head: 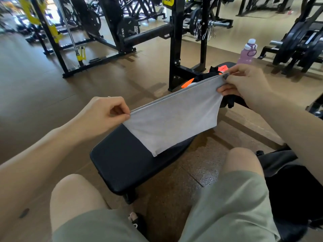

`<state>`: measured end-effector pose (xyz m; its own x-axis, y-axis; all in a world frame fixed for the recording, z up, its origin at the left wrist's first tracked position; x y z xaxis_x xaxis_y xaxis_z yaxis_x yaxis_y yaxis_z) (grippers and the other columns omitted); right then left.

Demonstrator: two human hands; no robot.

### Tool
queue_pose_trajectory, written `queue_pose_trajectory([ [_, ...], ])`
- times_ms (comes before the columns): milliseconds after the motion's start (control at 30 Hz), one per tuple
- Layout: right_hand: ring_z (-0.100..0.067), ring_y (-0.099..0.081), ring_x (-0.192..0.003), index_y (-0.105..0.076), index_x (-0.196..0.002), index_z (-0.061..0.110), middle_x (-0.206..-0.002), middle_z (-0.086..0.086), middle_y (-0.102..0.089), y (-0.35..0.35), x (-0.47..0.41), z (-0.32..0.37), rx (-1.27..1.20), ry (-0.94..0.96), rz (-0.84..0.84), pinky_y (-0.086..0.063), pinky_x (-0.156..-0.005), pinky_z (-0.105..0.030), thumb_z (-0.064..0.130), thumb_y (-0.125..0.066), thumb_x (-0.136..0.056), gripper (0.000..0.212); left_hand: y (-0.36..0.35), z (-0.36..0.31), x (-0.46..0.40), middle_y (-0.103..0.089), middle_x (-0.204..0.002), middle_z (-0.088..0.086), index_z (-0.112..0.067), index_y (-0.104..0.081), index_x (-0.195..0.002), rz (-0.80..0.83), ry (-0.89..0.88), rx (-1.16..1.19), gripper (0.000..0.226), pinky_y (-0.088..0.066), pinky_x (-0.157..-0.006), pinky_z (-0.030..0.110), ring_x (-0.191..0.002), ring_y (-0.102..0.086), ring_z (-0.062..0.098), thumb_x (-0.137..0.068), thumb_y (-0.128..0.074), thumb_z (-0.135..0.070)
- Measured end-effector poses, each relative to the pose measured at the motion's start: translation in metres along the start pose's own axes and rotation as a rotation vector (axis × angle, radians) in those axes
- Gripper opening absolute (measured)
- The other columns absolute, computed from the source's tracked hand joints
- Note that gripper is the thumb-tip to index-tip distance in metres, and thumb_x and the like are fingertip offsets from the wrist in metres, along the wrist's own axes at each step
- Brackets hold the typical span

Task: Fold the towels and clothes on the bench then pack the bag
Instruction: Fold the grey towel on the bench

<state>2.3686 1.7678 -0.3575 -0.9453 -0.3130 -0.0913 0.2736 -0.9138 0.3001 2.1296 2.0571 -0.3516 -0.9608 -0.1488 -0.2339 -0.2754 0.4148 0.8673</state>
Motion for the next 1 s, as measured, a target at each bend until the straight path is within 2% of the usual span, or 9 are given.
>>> queue_pose_trajectory([
  [133, -0.03, -0.073, -0.076, -0.065, -0.103, 0.01, -0.084, -0.013, -0.068, 0.0, 0.0, 0.0, -0.023, 0.001, 0.021, -0.062, -0.074, -0.035, 0.003, -0.057, -0.098, 0.011, 0.005, 0.005, 0.003, -0.074, -0.085, -0.013, -0.023, -0.072, -0.082, -0.077, 0.137, 0.069, 0.009, -0.053, -0.079, 0.019, -0.081, -0.068, 0.003, -0.088, -0.076, -0.017],
  [233, -0.034, -0.073, -0.078, -0.065, -0.104, 0.007, -0.081, -0.013, -0.068, -0.007, -0.003, -0.002, 0.021, 0.02, 0.047, -0.062, -0.075, -0.039, 0.003, -0.059, -0.098, 0.01, 0.006, 0.016, 0.005, -0.075, -0.082, -0.011, -0.021, -0.07, -0.077, -0.093, 0.199, 0.06, 0.012, -0.055, -0.081, 0.025, -0.08, -0.069, 0.004, -0.085, -0.079, -0.019],
  [333, -0.033, -0.075, -0.078, -0.066, -0.099, 0.009, -0.082, -0.012, -0.069, -0.023, -0.016, -0.007, 0.023, 0.012, 0.067, -0.062, -0.077, -0.039, 0.002, -0.059, -0.097, 0.01, 0.009, 0.025, 0.002, -0.073, -0.081, -0.009, -0.021, -0.064, -0.078, -0.102, 0.171, -0.021, 0.017, -0.056, -0.078, 0.028, -0.08, -0.069, 0.008, -0.085, -0.079, -0.016],
  [467, -0.022, -0.076, -0.077, -0.065, -0.097, 0.01, -0.09, -0.011, -0.07, -0.052, -0.044, -0.008, -0.007, -0.033, 0.066, -0.063, -0.077, -0.031, -0.001, -0.056, -0.098, 0.015, 0.016, 0.048, -0.015, -0.069, -0.09, -0.007, -0.02, -0.069, -0.098, -0.079, 0.077, -0.144, 0.015, -0.05, -0.078, 0.017, -0.084, -0.065, 0.005, -0.088, -0.074, -0.01],
  [600, -0.015, -0.073, -0.062, -0.056, -0.083, 0.009, -0.087, -0.014, -0.063, -0.096, -0.076, 0.009, -0.118, -0.025, 0.122, -0.061, -0.069, -0.023, -0.011, -0.046, -0.096, 0.026, 0.04, 0.075, -0.042, -0.068, -0.094, 0.006, -0.011, -0.073, -0.107, -0.114, 0.03, -0.362, 0.017, -0.056, -0.086, 0.04, -0.085, -0.066, 0.022, -0.091, -0.07, -0.006],
  [767, -0.021, -0.073, -0.079, -0.055, -0.082, 0.01, -0.089, -0.013, -0.064, -0.128, -0.087, 0.02, -0.144, 0.07, 0.065, -0.061, -0.077, -0.029, -0.007, -0.047, -0.093, 0.021, 0.071, 0.089, -0.029, -0.064, -0.095, 0.005, -0.012, -0.068, -0.103, -0.283, 0.006, -0.384, 0.01, -0.052, -0.079, 0.039, -0.084, -0.059, 0.02, -0.094, -0.064, -0.009],
  [867, -0.018, -0.07, -0.084, -0.061, -0.077, 0.023, -0.089, 0.0, -0.072, -0.138, -0.066, -0.03, 0.215, 0.219, 0.1, -0.059, -0.08, -0.041, 0.019, -0.06, -0.084, 0.007, 0.019, 0.099, 0.008, -0.059, -0.096, -0.001, -0.016, -0.065, -0.101, -0.17, -0.071, -0.448, 0.009, -0.053, -0.07, 0.041, -0.081, -0.059, 0.023, -0.098, -0.056, -0.015],
  [900, -0.021, -0.069, -0.083, -0.063, -0.076, 0.022, -0.086, -0.001, -0.072, -0.142, -0.058, -0.053, 0.348, 0.246, 0.138, -0.057, -0.08, -0.043, 0.021, -0.063, -0.08, 0.004, -0.009, 0.104, 0.021, -0.058, -0.094, 0.0, -0.017, -0.064, -0.098, -0.098, -0.083, -0.462, 0.013, -0.053, -0.065, 0.04, -0.078, -0.059, 0.025, -0.097, -0.052, -0.019],
  [1000, -0.031, -0.061, -0.083, -0.063, -0.079, 0.005, -0.086, -0.012, -0.064, -0.158, -0.036, -0.137, 0.571, 0.212, 0.296, -0.049, -0.076, -0.04, 0.002, -0.064, -0.079, 0.003, -0.102, 0.123, 0.05, -0.058, -0.084, 0.0, -0.018, -0.061, -0.089, 0.138, -0.101, -0.423, 0.023, -0.048, -0.057, 0.034, -0.072, -0.06, 0.026, -0.094, -0.042, -0.029],
])
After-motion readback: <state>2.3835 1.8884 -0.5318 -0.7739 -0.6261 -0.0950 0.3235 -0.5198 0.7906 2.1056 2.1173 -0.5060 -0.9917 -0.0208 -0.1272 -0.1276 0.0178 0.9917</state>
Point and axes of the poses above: each hand's wrist, its own x-axis away from the middle knuckle, its own y-axis out of the back of the hand, z = x × y, the point moved 6 cm from there along -x, towards the middle knuckle
